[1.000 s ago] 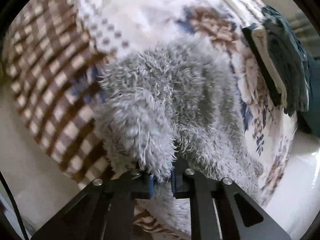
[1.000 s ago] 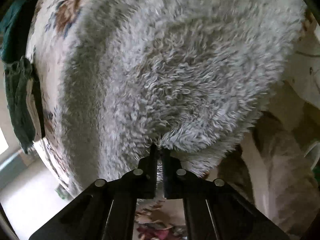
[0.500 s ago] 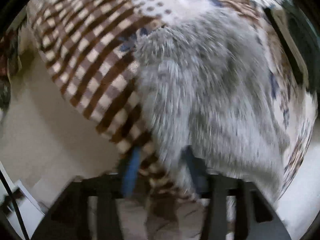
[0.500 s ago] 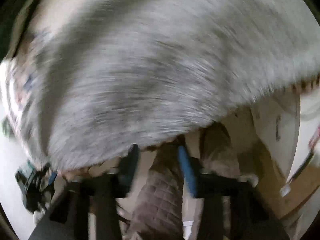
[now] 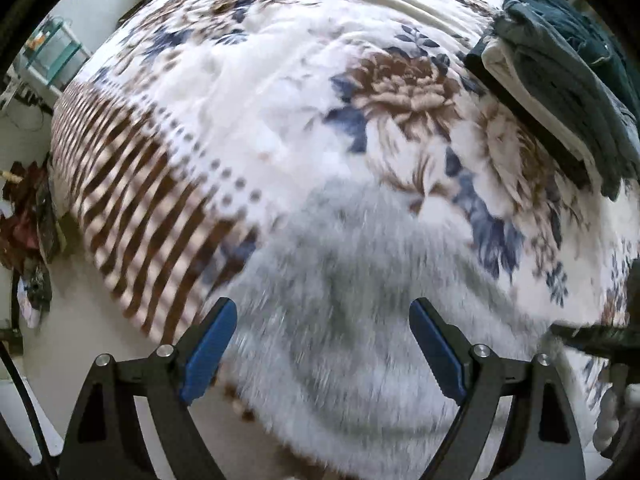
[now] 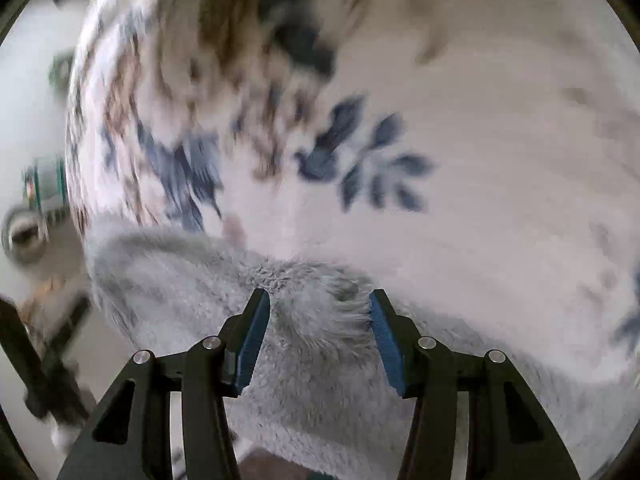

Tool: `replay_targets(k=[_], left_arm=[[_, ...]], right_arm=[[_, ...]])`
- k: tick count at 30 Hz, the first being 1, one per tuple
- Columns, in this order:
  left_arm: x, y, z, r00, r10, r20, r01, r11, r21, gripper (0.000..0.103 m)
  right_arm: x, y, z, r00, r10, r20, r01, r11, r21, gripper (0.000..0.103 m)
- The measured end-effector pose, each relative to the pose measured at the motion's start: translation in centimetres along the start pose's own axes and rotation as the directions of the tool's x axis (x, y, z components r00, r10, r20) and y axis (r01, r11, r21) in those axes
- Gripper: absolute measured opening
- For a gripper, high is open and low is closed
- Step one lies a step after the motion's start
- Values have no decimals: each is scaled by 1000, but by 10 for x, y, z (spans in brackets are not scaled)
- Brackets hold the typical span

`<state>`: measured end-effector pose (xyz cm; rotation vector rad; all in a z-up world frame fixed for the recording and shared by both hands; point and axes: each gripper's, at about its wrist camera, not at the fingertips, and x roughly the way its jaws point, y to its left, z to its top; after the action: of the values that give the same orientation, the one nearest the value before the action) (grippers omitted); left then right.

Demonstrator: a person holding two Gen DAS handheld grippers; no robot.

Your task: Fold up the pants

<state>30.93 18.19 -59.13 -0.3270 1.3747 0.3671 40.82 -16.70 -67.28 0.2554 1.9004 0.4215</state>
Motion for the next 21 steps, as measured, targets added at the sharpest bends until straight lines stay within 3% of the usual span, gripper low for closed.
replay_targets(k=[1,2,7,9,12,16,19,21], left_arm=[[7,-3,6,1000,2,-4,-2,1000,14,88],[13,-5,10,1000,0,-16,0,1000,26,88],[43,-9,18,998,9,-66,-5,998,68,88],[50,-7,19,997,9,-75,-4,998,67,88],[55,-4,18,996,12,-90,-7,998,63,88],[49,-3,18,997,5,-82,1,997,78,88],[53,-2,18,995,8,-96,0,997,81,88],[52,-1,16,995,16,-98,-9,997,79,88]], right_arm=[[-1,-1,-1,999,-47,-6,47,998,-30,19],[-2,2,2,997,-75,-2,75,997,-33,14],[-62,-1,14,978,-84,192,74,996,58,10],[-57,-5,19,985,-70,155,59,995,75,10],[-42,3,30,993,-110,49,109,993,34,21],[-80,-17,13,977,-41,209,11,990,143,62],[-91,-58,-4,972,-25,235,-36,967,251,62],[-71,-75,-8,992,-35,119,3,966,257,62]])
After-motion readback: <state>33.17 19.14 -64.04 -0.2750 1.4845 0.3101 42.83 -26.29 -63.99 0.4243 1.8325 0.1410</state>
